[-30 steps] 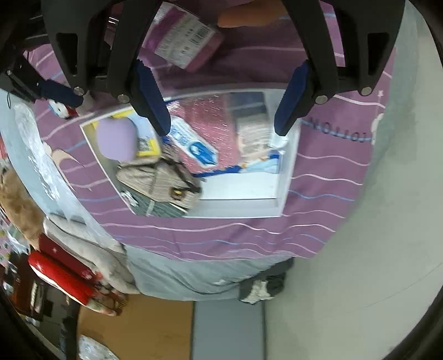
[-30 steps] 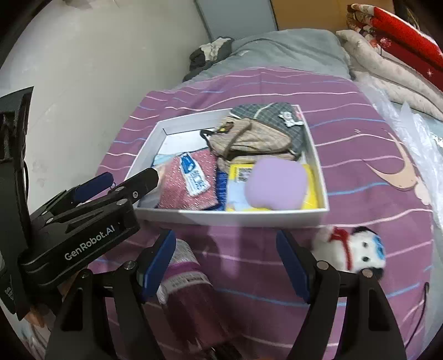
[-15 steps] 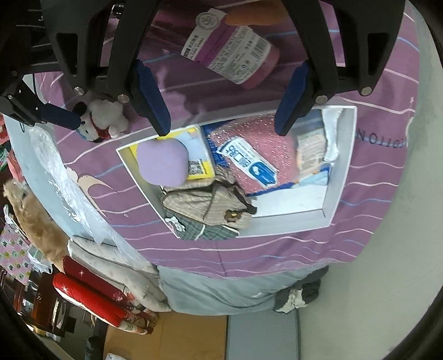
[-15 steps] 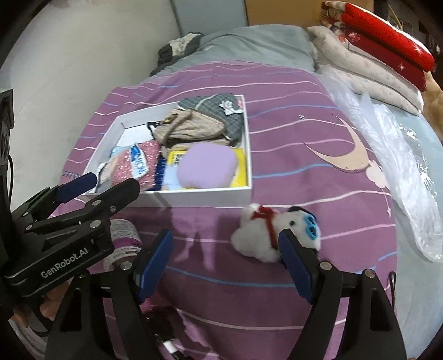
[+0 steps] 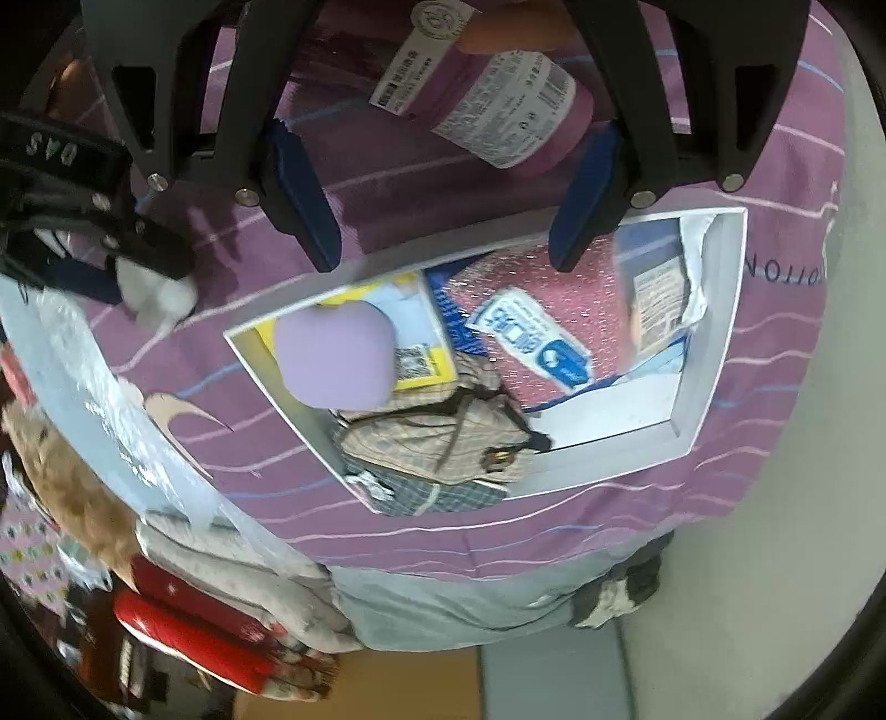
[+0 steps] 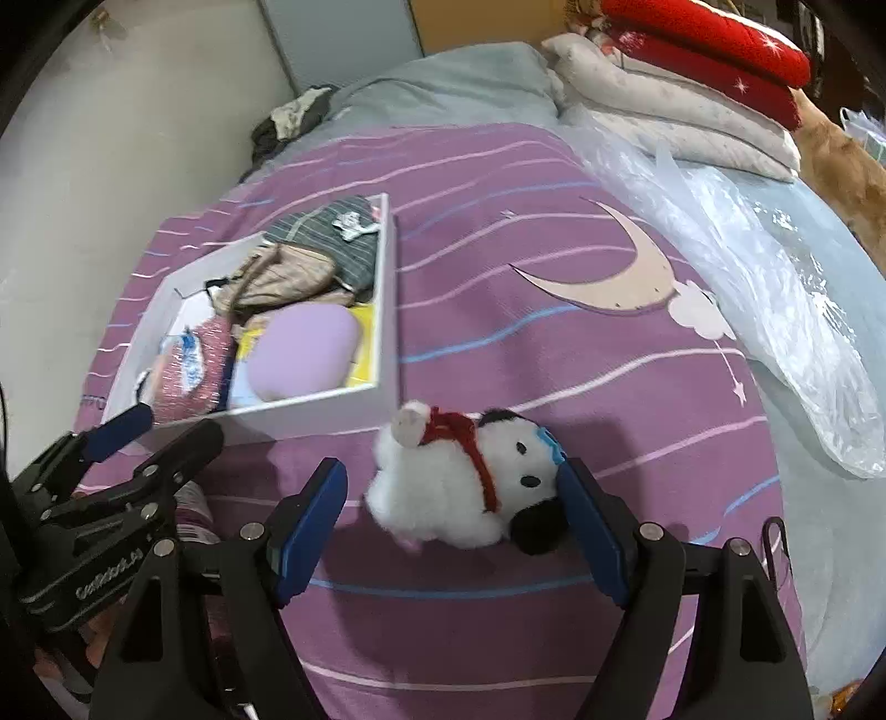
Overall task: Organize soft objects
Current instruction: 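Grasp the white plush dog with the right gripper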
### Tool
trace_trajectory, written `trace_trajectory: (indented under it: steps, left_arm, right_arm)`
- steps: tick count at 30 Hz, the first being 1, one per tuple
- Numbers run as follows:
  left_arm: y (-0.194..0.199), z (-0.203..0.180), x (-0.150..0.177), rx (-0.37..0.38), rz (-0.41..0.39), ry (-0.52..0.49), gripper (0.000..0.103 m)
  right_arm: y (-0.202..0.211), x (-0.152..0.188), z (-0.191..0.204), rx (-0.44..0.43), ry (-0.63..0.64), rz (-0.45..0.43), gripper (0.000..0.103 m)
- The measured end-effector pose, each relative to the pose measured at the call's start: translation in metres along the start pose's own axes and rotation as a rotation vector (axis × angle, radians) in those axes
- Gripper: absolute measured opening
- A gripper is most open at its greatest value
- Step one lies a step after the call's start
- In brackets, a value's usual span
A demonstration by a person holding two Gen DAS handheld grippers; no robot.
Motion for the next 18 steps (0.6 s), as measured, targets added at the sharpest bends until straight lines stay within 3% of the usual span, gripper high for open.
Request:
trace_trajectory:
  steps: [7, 11, 16, 18]
  left_arm:
    - [0.0, -0.015, -0.002, 0.038, 0.003, -0.028, 0.078]
    - [-0.001, -0.02, -0.002, 0.012, 0.014, -0.048, 0.078]
    - [-0.001, -0.017, -0.002, 0.048, 0.019, -0.015, 0.078]
    - [-0.001, -0.016, -0.002, 0.062, 0.017, 0.0, 0.078]
  right_arm:
    - [-0.003, -0.002, -0.015, -0.006, -0.038, -0.002, 0.079]
    - [-0.009, -0.001, -0.019, -0.061, -0.072, 0.003, 0.079]
    - [-0.013, -0.001, -0.017, -0.113, -0.098, -0.015, 0.077]
    - [-0.013, -0.003, -0.018, -0.146, -0.128, -0.016, 0.072]
Point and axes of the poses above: each gripper's, at about its wrist camera, not at the fingertips, and y roughly against the way its jaws point, z to its left, x to its underside, the point moved 5 cm from there along -y, roughly the way its jaws point, and after that the axes turned 11 degrees about -y, right-handed, at the moved point
